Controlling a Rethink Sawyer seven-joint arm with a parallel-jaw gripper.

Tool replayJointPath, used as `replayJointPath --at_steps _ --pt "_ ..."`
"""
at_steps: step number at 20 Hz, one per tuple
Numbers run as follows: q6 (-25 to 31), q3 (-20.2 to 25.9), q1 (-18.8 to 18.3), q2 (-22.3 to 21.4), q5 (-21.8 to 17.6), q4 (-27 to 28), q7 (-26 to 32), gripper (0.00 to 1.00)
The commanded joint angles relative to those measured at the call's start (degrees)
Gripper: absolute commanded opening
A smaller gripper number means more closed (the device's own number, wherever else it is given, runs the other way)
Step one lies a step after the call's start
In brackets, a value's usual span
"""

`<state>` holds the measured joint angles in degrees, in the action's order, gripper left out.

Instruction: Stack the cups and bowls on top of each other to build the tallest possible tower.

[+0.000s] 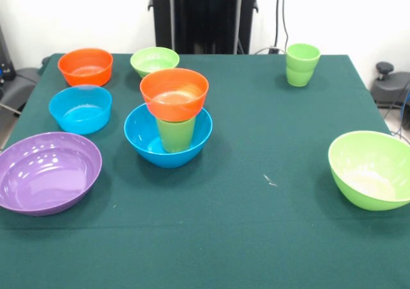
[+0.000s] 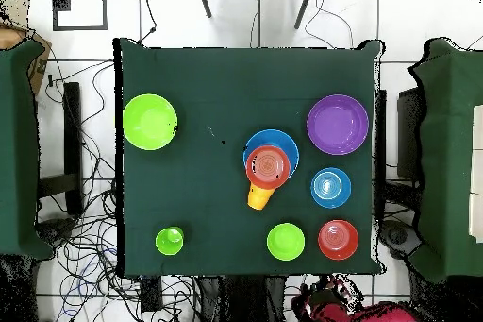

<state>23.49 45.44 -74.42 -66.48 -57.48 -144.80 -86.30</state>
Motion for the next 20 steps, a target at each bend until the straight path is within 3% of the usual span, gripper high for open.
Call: replayJointPath --at_steps 1,8,20 --pt "-7.87 -15.02 8.71 8.22 -15.91 -0.18 -19.64 1.00" --pt "-14.22 -27.07 18.26 12.88 -28.86 4.44 -31.12 1.00" --pt "-19.25 -37.62 31.19 13.96 -35.16 6.11 -44.35 1.00"
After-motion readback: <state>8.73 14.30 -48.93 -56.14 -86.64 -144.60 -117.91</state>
